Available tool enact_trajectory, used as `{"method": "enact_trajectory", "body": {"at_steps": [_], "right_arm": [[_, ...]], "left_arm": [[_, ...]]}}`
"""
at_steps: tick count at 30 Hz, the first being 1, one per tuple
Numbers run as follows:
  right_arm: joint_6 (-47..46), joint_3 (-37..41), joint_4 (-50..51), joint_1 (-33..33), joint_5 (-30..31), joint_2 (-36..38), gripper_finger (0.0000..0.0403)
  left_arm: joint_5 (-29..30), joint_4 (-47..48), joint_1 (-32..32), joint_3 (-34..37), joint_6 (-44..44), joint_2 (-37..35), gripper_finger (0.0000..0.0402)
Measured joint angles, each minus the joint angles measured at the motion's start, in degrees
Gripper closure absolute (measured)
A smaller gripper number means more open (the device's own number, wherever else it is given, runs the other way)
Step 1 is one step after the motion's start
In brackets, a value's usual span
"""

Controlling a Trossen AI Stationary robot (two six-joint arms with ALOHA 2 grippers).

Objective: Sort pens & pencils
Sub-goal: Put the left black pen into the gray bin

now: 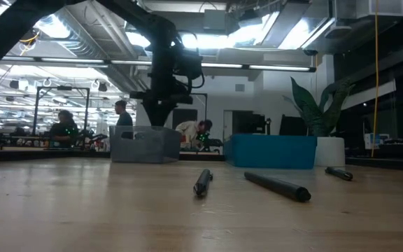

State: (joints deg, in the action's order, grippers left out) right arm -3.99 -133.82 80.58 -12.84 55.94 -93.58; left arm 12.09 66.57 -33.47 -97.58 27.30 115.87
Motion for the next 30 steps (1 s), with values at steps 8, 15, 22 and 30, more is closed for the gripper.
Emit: {"method": "enact_trajectory", "body": {"at_steps": [8,15,22,30], "right_arm": [[0.0,0.0,0.0,0.0,0.0,0.0,0.0325],[0.0,0.0,0.0,0.0,0.0,0.0,0.0325],[0.0,0.0,0.2,0.0,0.0,0.0,0.0325],[2.1,0.0,1.0,0.0,0.0,0.0,0.0325]], "left_arm": [[1.7,0.1,0.0,0.0,0.7,-0.2,0.0308],[1.7,2.4,2.3,0.0,2.5,-1.5,0.0307],[-0.2,4.9,8.8,0.0,7.9,-5.1,0.0307],[-2.1,4.0,21.6,0.0,16.9,-8.5,0.0307]]}}
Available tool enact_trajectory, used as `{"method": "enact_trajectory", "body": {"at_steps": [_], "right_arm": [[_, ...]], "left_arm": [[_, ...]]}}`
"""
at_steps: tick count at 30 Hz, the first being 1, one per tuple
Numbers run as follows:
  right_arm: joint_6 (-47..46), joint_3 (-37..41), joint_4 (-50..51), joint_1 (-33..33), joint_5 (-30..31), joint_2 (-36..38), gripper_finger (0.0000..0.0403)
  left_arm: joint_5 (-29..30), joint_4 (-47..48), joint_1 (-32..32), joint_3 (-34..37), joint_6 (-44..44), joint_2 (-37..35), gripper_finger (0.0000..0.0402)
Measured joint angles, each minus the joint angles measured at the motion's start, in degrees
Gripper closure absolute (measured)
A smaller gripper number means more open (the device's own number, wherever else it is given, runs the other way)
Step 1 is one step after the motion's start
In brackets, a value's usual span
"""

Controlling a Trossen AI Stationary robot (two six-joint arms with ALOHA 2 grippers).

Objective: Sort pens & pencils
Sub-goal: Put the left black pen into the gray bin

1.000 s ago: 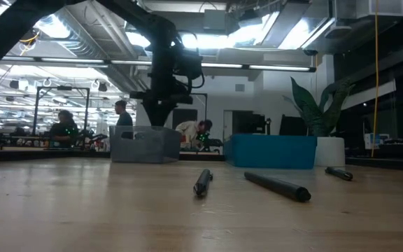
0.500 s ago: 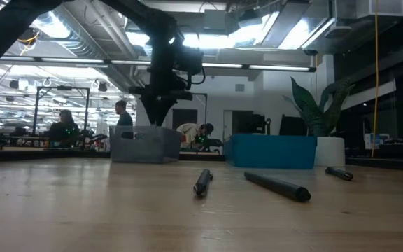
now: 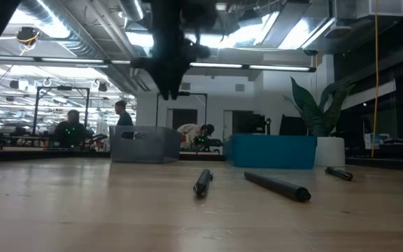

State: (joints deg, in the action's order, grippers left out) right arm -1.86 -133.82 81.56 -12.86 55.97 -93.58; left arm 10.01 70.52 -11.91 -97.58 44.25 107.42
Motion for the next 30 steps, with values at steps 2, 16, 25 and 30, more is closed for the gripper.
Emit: {"method": "enact_trajectory", "body": {"at_steps": [2,16,25,30], "right_arm": [[1.0,0.0,0.0,0.0,0.0,0.0,0.0325],[3.9,0.0,-1.0,0.0,0.0,0.0,0.0325],[6.1,-0.5,-1.3,0.0,2.7,0.1,0.0325],[5.3,-0.5,-1.6,0.0,2.9,0.0,0.0325]], "left_arm": [[-0.7,-0.1,4.5,0.0,2.2,0.0,0.0307],[-1.8,-12.1,23.1,-0.1,28.3,5.1,0.0308],[-8.0,-15.9,26.8,0.0,38.3,12.2,0.0308],[-8.3,-16.3,26.7,0.0,39.2,13.6,0.0308]]}}
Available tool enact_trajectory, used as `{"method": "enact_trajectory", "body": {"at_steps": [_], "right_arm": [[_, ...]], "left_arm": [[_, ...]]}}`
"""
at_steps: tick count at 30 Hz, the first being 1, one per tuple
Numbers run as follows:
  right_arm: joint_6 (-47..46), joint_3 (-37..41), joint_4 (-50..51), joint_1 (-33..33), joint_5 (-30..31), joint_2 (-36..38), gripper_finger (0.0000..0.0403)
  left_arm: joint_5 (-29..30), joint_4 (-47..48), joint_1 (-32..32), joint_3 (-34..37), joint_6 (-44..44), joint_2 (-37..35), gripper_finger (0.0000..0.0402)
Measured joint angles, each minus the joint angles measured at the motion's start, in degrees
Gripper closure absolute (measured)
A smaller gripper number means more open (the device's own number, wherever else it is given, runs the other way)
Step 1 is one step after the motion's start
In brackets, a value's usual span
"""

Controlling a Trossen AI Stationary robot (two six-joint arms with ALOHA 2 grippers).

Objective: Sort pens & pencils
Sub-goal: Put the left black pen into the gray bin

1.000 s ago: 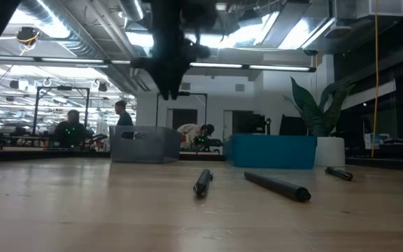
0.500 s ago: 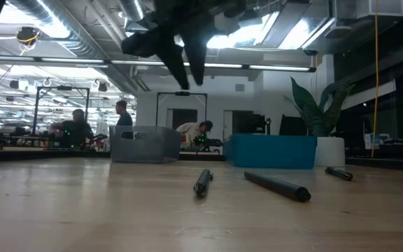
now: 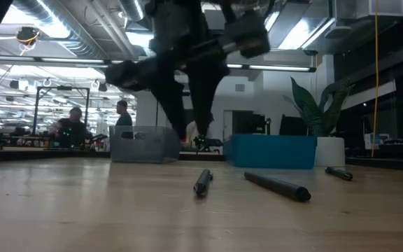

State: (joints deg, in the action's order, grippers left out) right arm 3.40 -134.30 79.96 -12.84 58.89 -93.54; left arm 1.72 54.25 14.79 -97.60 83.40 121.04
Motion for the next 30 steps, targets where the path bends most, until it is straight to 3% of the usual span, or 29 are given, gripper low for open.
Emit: {"method": "enact_trajectory", "body": {"at_steps": [17,30], "right_arm": [[1.7,0.0,0.0,0.0,0.1,0.0,0.0325],[3.2,0.0,0.0,-0.1,0.1,0.0,0.0325]], "left_arm": [[-0.4,-7.3,-2.3,0.0,2.3,3.4,0.0308],[-0.8,-5.5,-3.0,0.0,4.5,3.4,0.0308]]}}
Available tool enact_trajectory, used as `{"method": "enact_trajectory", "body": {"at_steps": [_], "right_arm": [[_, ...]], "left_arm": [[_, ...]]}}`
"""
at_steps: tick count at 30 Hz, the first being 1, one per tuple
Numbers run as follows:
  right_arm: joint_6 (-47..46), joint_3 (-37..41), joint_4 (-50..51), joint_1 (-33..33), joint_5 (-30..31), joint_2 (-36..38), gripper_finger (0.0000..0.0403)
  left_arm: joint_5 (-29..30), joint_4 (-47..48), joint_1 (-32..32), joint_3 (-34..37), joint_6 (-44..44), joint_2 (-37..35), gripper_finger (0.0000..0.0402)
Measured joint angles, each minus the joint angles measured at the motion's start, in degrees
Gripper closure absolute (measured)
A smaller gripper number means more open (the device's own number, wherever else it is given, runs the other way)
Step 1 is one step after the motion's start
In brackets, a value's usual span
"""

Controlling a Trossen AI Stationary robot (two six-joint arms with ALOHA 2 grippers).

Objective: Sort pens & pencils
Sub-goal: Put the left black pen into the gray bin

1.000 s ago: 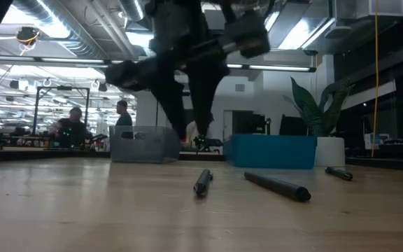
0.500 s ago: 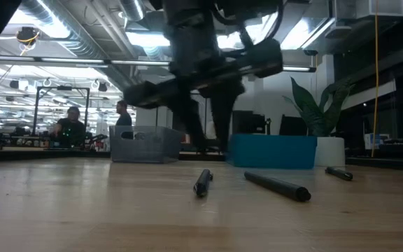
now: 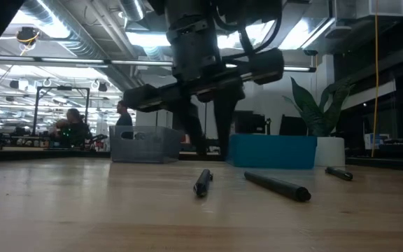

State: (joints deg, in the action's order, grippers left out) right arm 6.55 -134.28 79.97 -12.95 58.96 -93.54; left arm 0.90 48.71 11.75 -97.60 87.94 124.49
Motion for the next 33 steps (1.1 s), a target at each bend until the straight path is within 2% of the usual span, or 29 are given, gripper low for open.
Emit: {"method": "enact_trajectory", "body": {"at_steps": [4,17,23,33], "right_arm": [[0.0,0.0,0.0,0.0,0.0,0.0,0.0325],[0.1,0.0,0.0,0.0,0.0,0.0,0.0325],[0.1,0.0,0.0,0.0,-0.1,0.0,0.0325],[0.1,0.0,0.0,0.0,-0.1,0.0,0.0325]], "left_arm": [[0.2,2.8,0.0,0.0,0.2,0.0,0.0308],[1.1,1.5,0.0,0.0,0.2,0.7,0.0308],[-3.0,0.3,0.1,-0.1,0.0,3.2,0.0308],[-3.2,0.0,0.3,-0.1,0.0,3.5,0.0308]]}}
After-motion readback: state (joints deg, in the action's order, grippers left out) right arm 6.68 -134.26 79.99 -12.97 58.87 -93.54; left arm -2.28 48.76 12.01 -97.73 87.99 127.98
